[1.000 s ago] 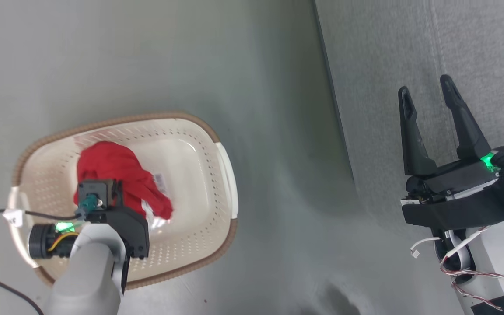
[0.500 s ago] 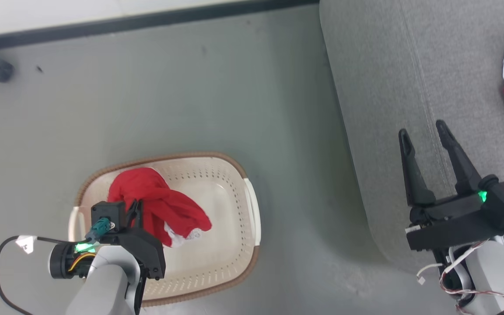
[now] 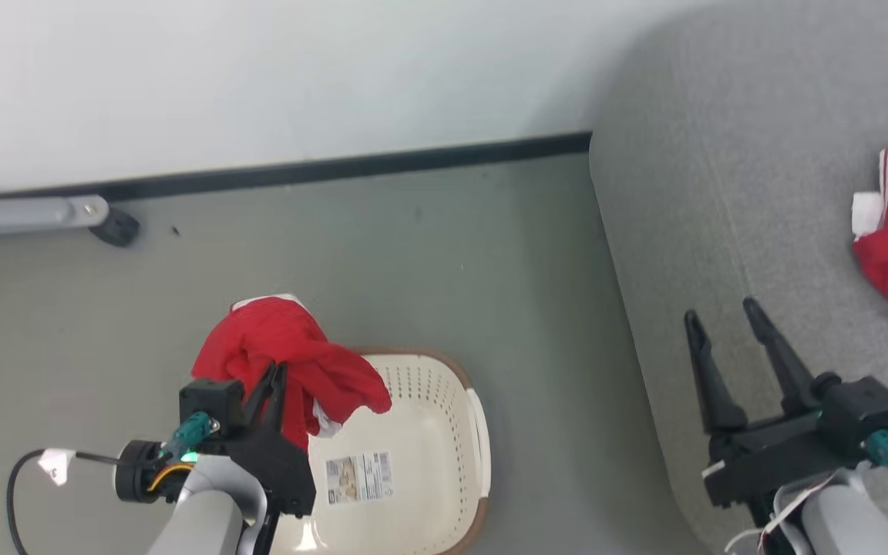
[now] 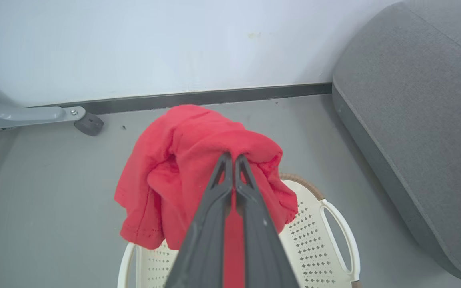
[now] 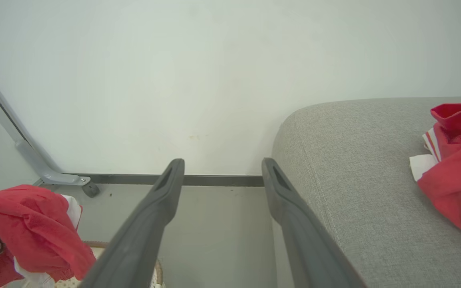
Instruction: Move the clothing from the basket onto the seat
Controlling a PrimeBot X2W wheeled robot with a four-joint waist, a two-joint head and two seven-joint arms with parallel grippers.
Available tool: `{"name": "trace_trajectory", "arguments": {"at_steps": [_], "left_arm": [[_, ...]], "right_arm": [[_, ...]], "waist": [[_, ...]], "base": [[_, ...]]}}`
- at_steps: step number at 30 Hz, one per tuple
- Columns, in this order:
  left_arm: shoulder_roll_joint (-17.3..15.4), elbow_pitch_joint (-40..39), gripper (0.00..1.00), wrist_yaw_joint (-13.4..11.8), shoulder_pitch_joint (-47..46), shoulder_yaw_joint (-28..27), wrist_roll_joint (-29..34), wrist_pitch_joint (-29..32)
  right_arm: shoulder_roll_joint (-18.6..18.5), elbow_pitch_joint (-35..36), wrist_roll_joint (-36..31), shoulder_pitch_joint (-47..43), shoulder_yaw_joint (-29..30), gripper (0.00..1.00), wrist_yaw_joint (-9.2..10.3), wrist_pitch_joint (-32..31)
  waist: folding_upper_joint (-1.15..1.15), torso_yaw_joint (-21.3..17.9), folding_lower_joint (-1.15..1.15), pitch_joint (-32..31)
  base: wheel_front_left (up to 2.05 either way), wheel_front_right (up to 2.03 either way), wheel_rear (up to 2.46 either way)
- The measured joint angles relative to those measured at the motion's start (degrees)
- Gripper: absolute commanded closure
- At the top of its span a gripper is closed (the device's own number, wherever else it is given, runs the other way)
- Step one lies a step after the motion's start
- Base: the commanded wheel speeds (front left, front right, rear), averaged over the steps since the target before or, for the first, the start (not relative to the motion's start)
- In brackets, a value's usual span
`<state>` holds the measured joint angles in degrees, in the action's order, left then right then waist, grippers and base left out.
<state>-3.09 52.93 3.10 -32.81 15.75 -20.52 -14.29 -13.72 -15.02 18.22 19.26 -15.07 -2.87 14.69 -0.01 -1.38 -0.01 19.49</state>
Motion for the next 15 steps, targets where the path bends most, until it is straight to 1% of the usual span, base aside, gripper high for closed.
{"name": "trace_trajectory", "arguments": {"at_steps": [6, 9, 12, 15], "left_arm": [[0.0, -5.0, 1.0, 0.9, 4.2, 0.3, 0.3, 0.0], [0.0, -7.9, 1.0, 1.1, 6.6, 0.8, 0.5, 0.0], [0.0, -11.2, 1.0, 2.0, 8.9, 1.3, 0.5, 0.0], [0.0, -14.7, 1.0, 2.0, 10.9, 1.7, 0.5, 0.0]], "right_arm": [[0.8, -1.8, 0.0, -2.9, -1.1, 0.0, -0.24, 0.0], [1.1, -2.0, 0.0, -4.9, -1.7, 0.0, -0.24, 0.0], [1.5, -2.0, 0.1, -6.8, -2.4, 0.0, -0.26, 0.0], [1.9, -1.8, 0.1, -7.9, -3.0, 0.0, -0.51, 0.0]], "waist": [[0.0, 0.9, 0.0, -5.3], [0.0, 1.2, 0.0, -7.9], [0.0, 1.4, 0.0, -10.3], [0.0, 1.4, 0.0, -12.4]], "base": [[0.0, 0.0, 0.0], [0.0, 0.0, 0.0], [0.0, 0.0, 0.0], [0.0, 0.0, 0.0]]}}
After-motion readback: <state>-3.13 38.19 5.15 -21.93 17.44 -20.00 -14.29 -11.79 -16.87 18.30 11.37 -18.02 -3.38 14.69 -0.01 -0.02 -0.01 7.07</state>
